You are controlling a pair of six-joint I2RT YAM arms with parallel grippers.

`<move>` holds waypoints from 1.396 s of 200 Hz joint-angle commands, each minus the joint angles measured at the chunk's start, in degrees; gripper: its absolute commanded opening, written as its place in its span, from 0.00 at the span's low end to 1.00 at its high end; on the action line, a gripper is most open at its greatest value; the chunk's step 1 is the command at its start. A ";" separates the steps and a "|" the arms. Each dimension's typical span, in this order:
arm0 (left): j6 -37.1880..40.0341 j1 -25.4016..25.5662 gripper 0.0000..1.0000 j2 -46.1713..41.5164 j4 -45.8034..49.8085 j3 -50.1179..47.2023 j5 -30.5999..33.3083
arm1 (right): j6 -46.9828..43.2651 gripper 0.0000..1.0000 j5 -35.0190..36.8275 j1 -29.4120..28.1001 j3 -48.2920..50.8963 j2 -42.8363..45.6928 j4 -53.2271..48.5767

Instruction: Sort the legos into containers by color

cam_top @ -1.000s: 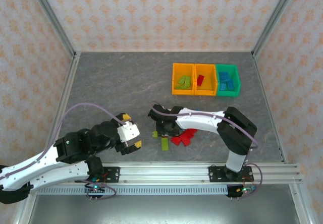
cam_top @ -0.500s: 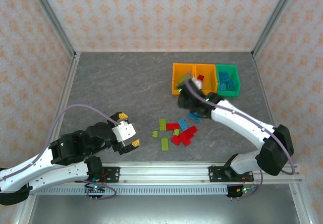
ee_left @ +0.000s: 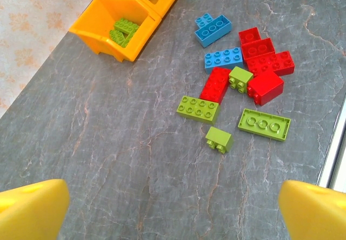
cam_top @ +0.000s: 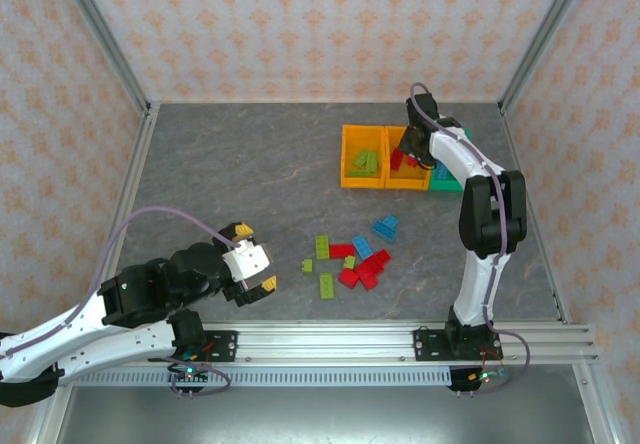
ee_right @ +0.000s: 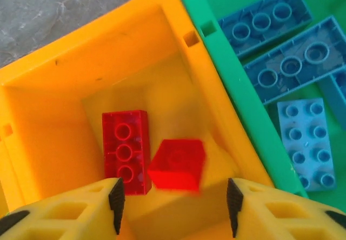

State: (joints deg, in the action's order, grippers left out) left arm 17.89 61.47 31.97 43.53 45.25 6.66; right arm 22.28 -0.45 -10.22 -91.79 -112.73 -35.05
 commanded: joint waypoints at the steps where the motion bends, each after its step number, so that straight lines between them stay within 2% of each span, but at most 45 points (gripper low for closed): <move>1: -1.00 -0.21 1.00 -0.85 -0.88 -0.34 1.34 | -1.57 0.60 -1.00 -0.50 -0.97 6.55 -4.55; 17: -0.98 -0.21 1.00 -0.80 -0.74 -0.43 1.34 | -0.97 0.61 -1.28 -0.50 3.70 13.78 -4.55; 30: -1.10 -0.21 1.00 -0.78 -0.73 -0.63 1.25 | 0.56 0.62 -4.24 -0.64 9.18 20.89 -4.25; 48: -1.11 -0.20 1.00 -0.68 -1.07 -0.88 1.01 | 2.65 0.63 -8.39 -2.12 21.00 32.06 -1.67; 66: -0.69 -0.29 1.00 -0.16 -1.30 -0.79 1.26 | 2.89 0.66 -7.96 -5.40 31.46 42.39 -1.60; 81: -0.64 -0.29 1.00 0.20 -1.65 -0.90 0.97 | 3.61 0.68 -8.40 -7.79 38.12 48.50 -1.82; 95: -0.94 -0.24 1.00 0.38 -2.40 -1.29 -0.05 | 3.04 0.69 -11.28 -9.48 42.10 50.62 -2.09; 114: -1.00 -0.22 1.00 0.77 -3.09 -1.83 -1.30 | -0.26 0.75 -12.93 -11.51 43.36 48.95 -3.96; 136: -0.77 -0.24 1.00 1.51 -2.80 -1.79 -1.17 | -6.47 0.84 -17.63 -13.04 42.10 41.91 -5.26; 160: -0.88 -0.29 1.00 1.78 -2.36 -1.86 -0.76 | -10.35 0.92 -14.44 -14.99 38.88 34.73 -5.27; 181: -0.86 -0.23 1.00 1.63 -2.20 -2.00 -0.38 | -12.81 0.94 -12.95 -15.24 35.54 27.82 -5.53; 226: -0.90 -0.29 1.00 1.43 -1.96 -2.06 -0.15 | -15.75 0.93 -11.14 -16.53 30.73 17.24 -5.84; 251: -1.00 -0.22 1.00 1.26 -1.95 -1.99 -0.06 | -14.96 0.85 -15.65 -16.99 31.76 15.71 -4.27; 279: -0.93 -0.22 1.00 1.15 -1.95 -2.01 0.02 | -13.41 0.74 -14.70 -19.27 33.56 15.70 -4.15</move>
State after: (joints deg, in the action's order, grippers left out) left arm 17.47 61.47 33.63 42.19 43.66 6.04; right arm 8.01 -15.09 -27.44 -59.57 -96.92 -39.35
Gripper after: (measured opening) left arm 0.998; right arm 0.774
